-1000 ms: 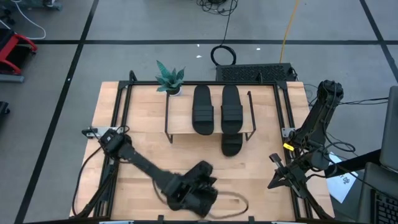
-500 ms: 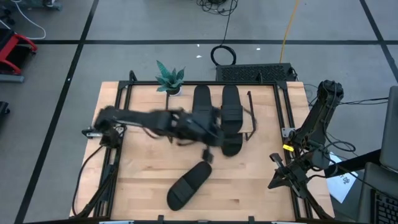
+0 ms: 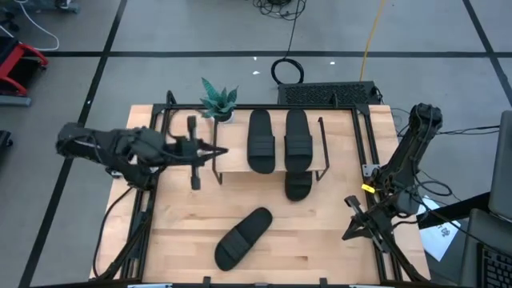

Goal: Pick and place slides into the shelf
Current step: Put the slide under the shelf

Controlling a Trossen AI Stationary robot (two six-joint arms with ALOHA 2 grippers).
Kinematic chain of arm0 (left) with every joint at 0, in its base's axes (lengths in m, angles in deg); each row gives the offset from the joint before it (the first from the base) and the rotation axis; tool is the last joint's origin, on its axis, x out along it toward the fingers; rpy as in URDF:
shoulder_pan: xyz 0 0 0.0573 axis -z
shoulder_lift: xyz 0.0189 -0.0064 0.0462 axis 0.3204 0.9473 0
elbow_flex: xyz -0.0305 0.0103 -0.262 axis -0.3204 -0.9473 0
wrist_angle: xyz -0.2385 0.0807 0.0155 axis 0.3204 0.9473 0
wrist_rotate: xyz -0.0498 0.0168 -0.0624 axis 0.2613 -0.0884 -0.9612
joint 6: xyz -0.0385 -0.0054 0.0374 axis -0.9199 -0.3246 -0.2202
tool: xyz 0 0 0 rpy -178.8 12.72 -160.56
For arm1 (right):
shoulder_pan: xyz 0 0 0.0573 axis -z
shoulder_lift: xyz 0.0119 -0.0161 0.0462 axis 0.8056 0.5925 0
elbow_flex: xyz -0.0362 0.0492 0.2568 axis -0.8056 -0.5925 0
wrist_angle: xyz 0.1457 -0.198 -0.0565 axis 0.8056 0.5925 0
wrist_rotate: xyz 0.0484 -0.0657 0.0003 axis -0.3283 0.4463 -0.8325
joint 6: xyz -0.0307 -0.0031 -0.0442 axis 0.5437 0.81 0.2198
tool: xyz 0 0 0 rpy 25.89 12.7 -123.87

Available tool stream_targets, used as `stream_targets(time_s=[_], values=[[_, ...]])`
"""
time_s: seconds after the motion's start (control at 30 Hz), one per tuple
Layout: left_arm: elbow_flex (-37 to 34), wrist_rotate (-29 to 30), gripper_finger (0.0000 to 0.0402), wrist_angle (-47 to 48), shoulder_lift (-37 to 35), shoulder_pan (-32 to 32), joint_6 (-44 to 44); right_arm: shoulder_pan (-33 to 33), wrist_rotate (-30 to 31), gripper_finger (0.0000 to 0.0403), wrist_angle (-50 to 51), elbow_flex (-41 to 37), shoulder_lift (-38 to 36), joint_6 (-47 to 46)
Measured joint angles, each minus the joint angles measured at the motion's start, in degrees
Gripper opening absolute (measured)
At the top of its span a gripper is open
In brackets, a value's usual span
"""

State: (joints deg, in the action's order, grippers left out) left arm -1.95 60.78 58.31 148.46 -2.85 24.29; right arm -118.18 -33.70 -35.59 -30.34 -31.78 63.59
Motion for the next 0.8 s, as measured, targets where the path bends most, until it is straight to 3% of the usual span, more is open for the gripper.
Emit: stream_targets(time_s=[0.17,0.23,0.33,0.53,0.8], values=[[-34.0,-6.3,0.0,-34.9,-15.7,-1.8,-2.3,1.2,0.0,0.0,-5.1,-2.2,0.0,0.6],[-44.7,-7.8,0.0,-47.5,-20.2,-2.5,-3.7,1.6,0.0,0.0,-5.8,-2.9,0.0,0.3],[-56.8,-8.7,0.0,-58.1,-25.6,-2.6,-6.0,2.4,0.7,0.0,-6.6,-3.4,0.0,0.0],[-69.4,-4.9,0.0,-66.1,-33.3,-0.1,-7.5,3.6,8.1,0.0,-6.7,-3.4,0.0,-2.0],[-73.1,-2.6,0.0,-62.3,-37.6,3.6,-8.8,3.7,9.0,0.0,-6.5,-3.5,0.0,-5.8]])
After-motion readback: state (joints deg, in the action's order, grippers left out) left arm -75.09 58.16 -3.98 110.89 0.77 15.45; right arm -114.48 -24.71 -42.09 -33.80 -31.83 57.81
